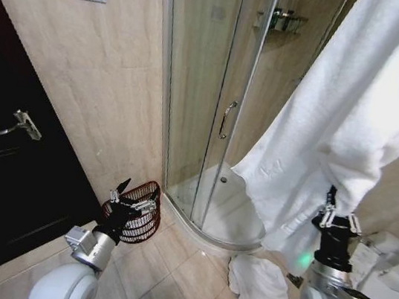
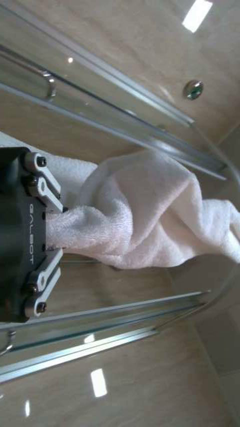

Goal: Discard the used towel into the hamper.

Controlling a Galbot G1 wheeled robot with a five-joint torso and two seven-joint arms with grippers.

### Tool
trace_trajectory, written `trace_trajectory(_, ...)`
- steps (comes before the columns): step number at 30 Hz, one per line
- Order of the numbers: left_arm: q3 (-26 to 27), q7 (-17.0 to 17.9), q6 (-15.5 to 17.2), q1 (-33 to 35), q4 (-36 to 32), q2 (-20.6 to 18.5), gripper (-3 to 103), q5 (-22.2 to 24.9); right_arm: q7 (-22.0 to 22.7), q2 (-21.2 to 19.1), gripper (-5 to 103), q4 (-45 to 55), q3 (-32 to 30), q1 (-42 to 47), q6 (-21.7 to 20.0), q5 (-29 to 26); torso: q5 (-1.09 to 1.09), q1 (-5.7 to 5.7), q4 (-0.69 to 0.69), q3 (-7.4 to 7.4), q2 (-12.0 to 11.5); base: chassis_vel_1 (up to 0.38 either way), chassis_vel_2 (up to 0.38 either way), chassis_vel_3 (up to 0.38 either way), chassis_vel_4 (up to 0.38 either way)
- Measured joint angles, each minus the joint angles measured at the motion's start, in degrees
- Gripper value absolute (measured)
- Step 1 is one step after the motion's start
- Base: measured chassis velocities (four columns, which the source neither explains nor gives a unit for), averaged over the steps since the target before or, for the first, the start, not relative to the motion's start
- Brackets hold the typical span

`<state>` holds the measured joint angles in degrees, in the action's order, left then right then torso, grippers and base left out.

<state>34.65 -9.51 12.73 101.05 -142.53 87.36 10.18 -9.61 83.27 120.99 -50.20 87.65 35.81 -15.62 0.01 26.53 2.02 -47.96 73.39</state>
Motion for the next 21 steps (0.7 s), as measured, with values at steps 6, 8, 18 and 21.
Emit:
trace_trajectory(6, 0.0, 0.0, 0.0, 0.0, 0.0, 0.0, 100, 0.0, 0.06, 0.46, 8, -0.97, 0.1, 0.36, 0.88, 0.28, 0.0, 0.0, 0.0, 0.0, 0.0, 0.0, 0.0, 0.0, 0.0)
trace_trajectory(8, 0.0, 0.0, 0.0, 0.0, 0.0, 0.0, 100, 0.0, 0.14, 0.52, 8, -0.94, 0.21, 0.32, 1.13, 0.55, 0.0, 0.0, 0.0, 0.0, 0.0, 0.0, 0.0, 0.0, 0.0)
trace_trajectory(18, 0.0, 0.0, 0.0, 0.0, 0.0, 0.0, 100, 0.0, 1.63, 0.63, 8, -0.41, 1.26, -0.21, 2.06, 2.6, 0.01, 0.0, 0.0, 0.0, 0.0, 0.0, 0.0, 0.0, 0.0)
trace_trajectory(21, 0.0, 0.0, 0.0, 0.0, 0.0, 0.0, 100, 0.0, 6.33, -0.25, 8, 3.84, -0.84, -0.81, 0.34, 7.82, -0.02, 0.0, 0.0, 0.0, 0.0, 0.0, 0.0, 0.0, 0.0)
